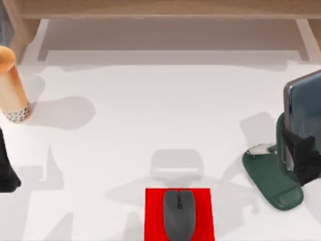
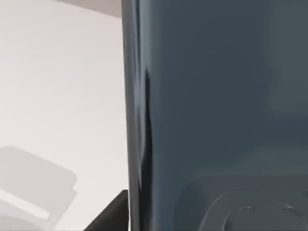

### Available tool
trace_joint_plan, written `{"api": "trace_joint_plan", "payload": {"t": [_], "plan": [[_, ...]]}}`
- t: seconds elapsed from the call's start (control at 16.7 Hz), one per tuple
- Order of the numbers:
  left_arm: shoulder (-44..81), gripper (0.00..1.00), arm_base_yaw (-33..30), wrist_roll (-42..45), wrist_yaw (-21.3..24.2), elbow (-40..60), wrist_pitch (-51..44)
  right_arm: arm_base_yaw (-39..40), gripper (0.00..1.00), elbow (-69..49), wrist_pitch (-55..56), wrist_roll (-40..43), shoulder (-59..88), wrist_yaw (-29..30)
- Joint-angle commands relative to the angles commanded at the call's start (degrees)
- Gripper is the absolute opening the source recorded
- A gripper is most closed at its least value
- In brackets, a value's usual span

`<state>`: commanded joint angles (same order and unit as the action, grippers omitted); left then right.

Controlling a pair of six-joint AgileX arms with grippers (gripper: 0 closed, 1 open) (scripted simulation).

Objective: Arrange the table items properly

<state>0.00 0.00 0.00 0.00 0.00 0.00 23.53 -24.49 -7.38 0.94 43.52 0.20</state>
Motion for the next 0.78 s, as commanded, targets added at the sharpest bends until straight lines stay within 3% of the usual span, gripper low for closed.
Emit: {"api": "trace_joint_plan", "payload": {"t": [0.36,0.78], "plan": [[0.0,1.0,0.0,0.0,0.0,0.0,0.0,0.09,0.0,-0.16,0.7,-0.28,1.15,0.12],[0.0,1.0,0.0,0.0,0.0,0.0,0.0,0.09,0.53,-0.16,0.7,-0.28,1.15,0.12]]}}
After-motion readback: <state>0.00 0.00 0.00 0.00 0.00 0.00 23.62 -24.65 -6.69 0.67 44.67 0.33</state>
